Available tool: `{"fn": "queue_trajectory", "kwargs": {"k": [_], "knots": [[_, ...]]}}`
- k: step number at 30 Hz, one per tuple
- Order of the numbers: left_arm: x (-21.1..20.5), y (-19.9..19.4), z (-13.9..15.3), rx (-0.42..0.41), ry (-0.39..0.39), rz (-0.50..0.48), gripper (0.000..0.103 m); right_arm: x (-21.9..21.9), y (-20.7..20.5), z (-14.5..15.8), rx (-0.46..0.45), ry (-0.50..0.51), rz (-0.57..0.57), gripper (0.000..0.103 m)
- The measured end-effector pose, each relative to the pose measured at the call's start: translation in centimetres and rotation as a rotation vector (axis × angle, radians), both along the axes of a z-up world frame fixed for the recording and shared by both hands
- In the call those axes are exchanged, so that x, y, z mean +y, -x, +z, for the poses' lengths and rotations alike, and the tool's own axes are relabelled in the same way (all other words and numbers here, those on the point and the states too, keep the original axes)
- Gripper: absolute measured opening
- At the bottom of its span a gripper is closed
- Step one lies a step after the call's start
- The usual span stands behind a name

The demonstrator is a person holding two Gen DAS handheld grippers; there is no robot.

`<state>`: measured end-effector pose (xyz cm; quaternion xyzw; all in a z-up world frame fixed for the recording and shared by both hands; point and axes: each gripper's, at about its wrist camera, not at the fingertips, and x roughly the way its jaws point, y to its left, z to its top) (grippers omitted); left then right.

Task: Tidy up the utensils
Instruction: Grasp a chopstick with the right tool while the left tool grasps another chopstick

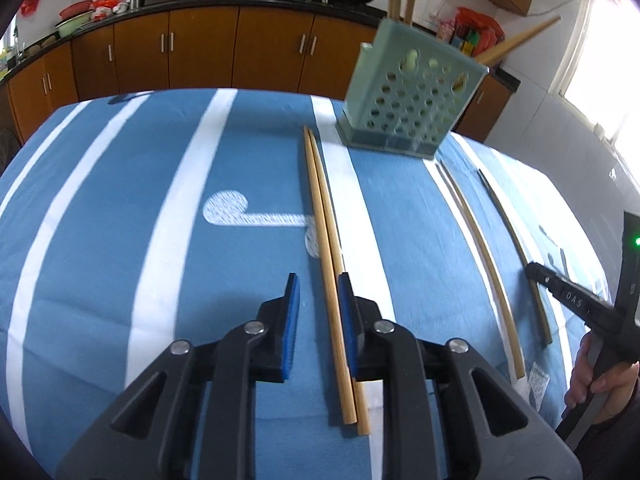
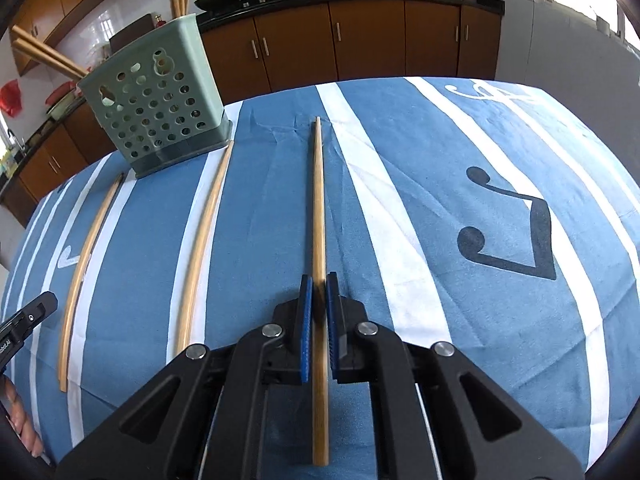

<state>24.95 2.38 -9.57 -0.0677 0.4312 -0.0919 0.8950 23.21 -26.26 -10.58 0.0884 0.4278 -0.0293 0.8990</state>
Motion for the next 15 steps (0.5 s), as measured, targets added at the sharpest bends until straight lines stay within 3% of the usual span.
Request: {"fn": "queue_trajectory", "kwargs": {"k": [8,15], "knots": [[-1.3,-0.1,-0.8,0.021,-0.061,-0.028,0.015,0.1,-0.1,0.0,-0.002,0.001,0.006,0.008],[-0.7,-0.8,-0.9,0.013,-0.089,0.019,0.008,0.6,0.0,0.0,-0.006,0.013,0.023,0.008]]}}
